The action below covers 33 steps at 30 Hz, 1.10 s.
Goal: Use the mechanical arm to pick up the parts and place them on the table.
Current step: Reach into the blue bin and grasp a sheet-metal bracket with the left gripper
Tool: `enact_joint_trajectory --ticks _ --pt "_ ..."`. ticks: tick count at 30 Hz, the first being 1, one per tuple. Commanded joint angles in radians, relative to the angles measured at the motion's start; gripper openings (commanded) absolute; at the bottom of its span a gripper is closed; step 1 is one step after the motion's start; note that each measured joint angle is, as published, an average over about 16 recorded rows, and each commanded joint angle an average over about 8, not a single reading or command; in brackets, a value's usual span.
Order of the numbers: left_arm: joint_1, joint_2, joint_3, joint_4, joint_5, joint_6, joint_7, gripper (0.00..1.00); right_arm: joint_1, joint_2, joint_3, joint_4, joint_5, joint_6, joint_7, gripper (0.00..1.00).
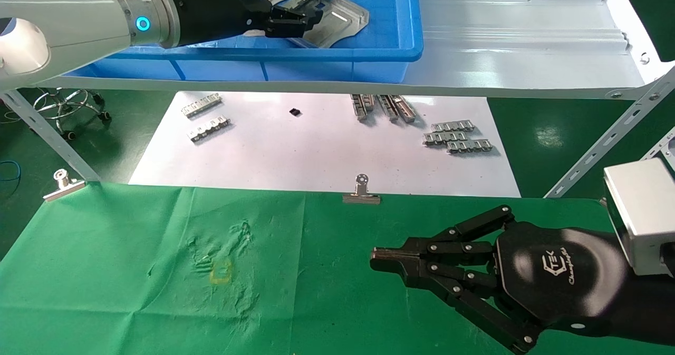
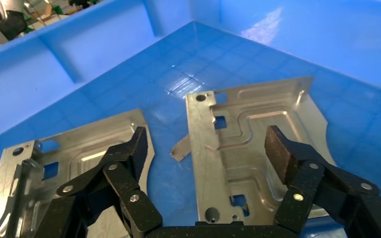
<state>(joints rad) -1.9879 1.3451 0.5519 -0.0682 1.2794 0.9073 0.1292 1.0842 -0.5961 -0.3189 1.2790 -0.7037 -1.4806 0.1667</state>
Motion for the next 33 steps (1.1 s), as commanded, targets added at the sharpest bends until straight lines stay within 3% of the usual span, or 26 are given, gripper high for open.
enact_joint_trajectory --ticks 1,24,33 --pt "0.000 0.002 0.001 0.004 0.000 -0.009 0.001 0.00 0.000 0.000 0.000 0.000 0.000 0.000 0.000 0.00" --pt "0.018 0.002 0.012 -0.013 -0.016 -0.096 -0.020 0.00 0.000 0.000 -0.001 0.000 0.001 0.000 0.000 0.00" --pt "-0.007 -0.021 -0.013 -0.017 -0.061 -0.073 -0.017 0.00 0.000 0.000 -0.001 0.000 0.001 0.000 -0.001 0.00"
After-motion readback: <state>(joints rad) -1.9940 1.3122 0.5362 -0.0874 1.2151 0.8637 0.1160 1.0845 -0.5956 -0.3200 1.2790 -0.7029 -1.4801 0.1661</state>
